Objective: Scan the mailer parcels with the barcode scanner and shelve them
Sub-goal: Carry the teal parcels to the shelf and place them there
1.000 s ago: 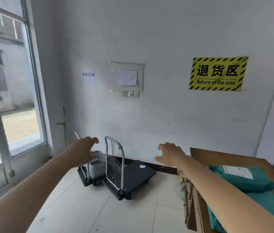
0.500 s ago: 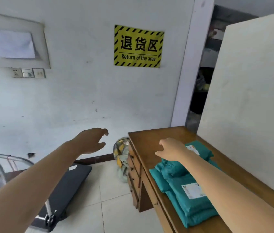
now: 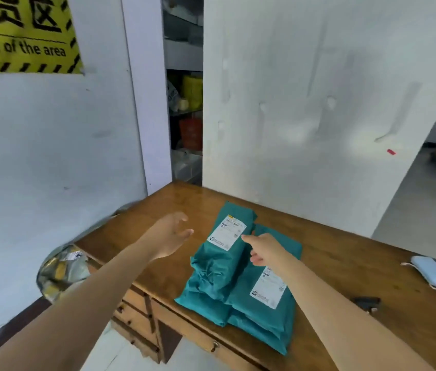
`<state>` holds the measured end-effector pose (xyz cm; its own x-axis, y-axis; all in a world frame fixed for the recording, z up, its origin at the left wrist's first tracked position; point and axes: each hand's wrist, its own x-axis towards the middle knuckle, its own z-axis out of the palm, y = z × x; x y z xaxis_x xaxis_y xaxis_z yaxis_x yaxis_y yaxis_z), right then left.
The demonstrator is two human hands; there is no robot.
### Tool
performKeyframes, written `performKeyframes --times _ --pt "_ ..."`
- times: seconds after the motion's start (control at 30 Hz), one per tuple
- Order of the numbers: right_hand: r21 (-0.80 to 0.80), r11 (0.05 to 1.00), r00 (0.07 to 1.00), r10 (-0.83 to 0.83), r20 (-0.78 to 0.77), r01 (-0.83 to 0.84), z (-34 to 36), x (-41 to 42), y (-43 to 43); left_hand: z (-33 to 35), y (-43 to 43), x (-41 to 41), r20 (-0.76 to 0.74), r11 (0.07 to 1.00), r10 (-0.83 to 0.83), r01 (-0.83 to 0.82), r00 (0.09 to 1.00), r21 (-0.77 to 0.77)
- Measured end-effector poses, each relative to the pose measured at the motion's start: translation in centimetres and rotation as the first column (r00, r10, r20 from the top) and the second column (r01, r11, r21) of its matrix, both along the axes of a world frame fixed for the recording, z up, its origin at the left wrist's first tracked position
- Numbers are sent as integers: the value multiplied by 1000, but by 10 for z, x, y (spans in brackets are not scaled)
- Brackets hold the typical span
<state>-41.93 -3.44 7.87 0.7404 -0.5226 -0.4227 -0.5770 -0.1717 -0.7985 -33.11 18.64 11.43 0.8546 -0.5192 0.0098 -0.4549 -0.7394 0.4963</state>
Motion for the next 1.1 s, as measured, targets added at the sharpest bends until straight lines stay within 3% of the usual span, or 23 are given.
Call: performKeyframes --times 0.1,0.23,0.33,0.43,0.5,0.57,0.67,0.77,0.93,1.0,1.1 --pt "231 962 988 -154 14 146 -30 31 -4 -35 -33 43 -256 988 20 -59 966 -144" --pt "473 847 958 -287 24 242 -65 70 -13 -83 -68 97 -632 942 49 -245 774 -228" --pt "668 702 919 -388 66 249 -85 92 -13 -115 -84 122 -742 943 -28 -228 670 -243" --pt "712 651 892 -446 81 261 -104 110 -19 -137 -100 143 -817 937 -106 -218 567 -274" --pt "745 609 864 -496 91 272 -117 118 -22 -158 -112 155 -887 923 -174 -242 428 -298" --pt "761 583 836 -540 103 283 -133 124 -25 -173 -120 157 -922 889 -286 -287 262 -357" --pt "810 513 788 -607 106 285 -147 130 -18 -194 -131 159 -893 845 -423 -291 152 -449" --pt "809 517 771 -623 130 281 -156 137 -18 -200 -139 167 -836 792 -526 -266 157 -549" --pt "750 583 769 -619 160 314 -161 148 -13 -213 -130 187 -842 818 -516 -199 161 -539" --pt "673 645 767 -617 179 362 -197 155 -23 -215 -123 190 -850 821 -513 -221 120 -526" --pt "693 622 776 -614 142 365 -200 159 -18 -214 -121 191 -855 819 -518 -275 26 -504"
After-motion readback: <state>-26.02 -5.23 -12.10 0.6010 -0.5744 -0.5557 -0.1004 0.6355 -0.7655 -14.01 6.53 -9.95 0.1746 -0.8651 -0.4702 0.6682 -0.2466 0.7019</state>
